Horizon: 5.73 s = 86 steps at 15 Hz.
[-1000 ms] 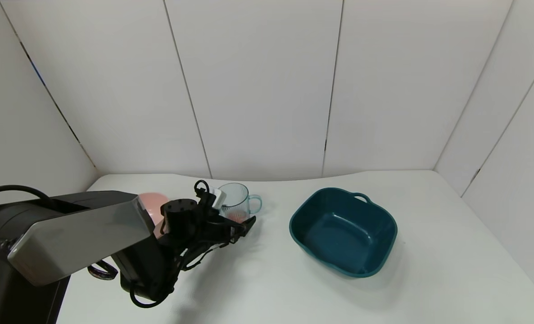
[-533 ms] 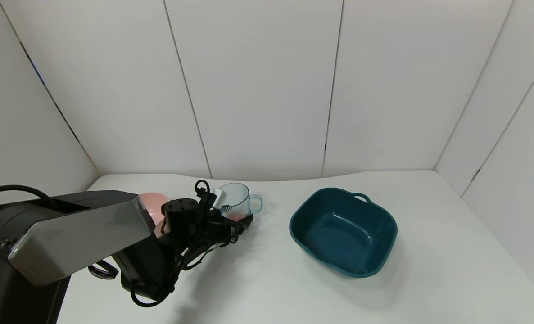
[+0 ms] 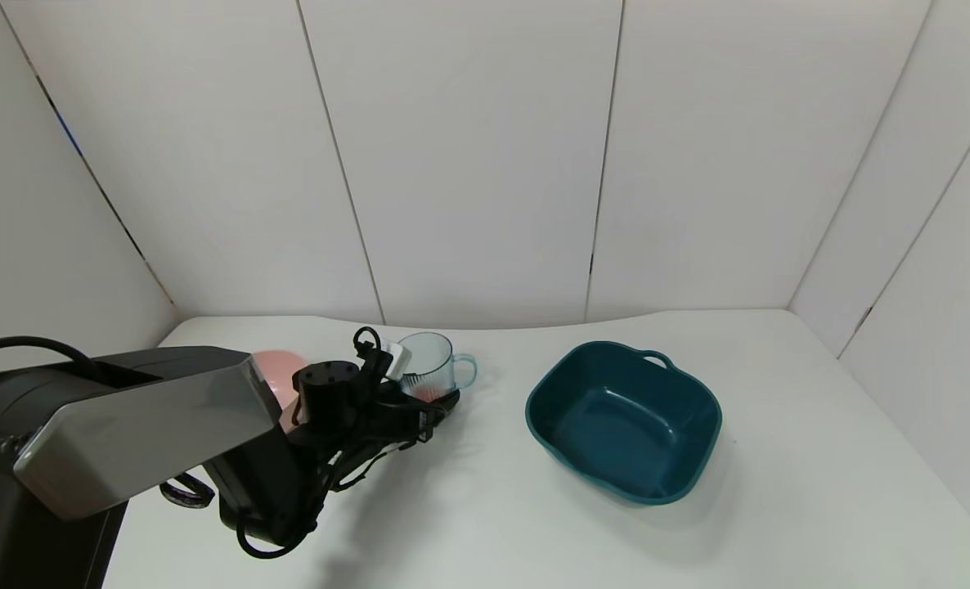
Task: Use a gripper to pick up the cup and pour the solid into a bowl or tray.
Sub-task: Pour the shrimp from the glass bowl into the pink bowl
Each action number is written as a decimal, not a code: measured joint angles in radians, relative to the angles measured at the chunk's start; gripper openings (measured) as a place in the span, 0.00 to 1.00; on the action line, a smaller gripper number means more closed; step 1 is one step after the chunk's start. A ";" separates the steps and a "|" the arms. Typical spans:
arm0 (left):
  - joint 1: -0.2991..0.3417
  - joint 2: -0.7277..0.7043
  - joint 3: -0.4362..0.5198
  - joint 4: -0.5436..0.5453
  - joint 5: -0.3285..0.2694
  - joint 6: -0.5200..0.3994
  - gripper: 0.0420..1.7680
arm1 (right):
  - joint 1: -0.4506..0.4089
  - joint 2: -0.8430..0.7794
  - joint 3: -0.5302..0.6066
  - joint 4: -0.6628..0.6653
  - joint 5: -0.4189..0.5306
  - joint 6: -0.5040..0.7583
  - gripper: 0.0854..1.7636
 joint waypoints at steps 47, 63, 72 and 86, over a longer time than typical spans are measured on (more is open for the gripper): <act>0.562 -0.562 0.078 0.570 0.347 0.675 0.71 | 0.000 0.000 -0.001 0.003 0.000 -0.003 0.97; 0.427 -0.526 0.063 0.564 0.616 1.004 0.70 | 0.001 0.000 -0.001 0.003 0.000 -0.003 0.97; 0.403 -0.524 0.064 0.554 0.689 1.233 0.70 | 0.001 0.000 -0.001 0.003 0.001 -0.003 0.97; 0.392 -0.517 0.058 0.554 0.759 1.469 0.70 | 0.001 0.000 -0.001 0.003 0.001 -0.003 0.97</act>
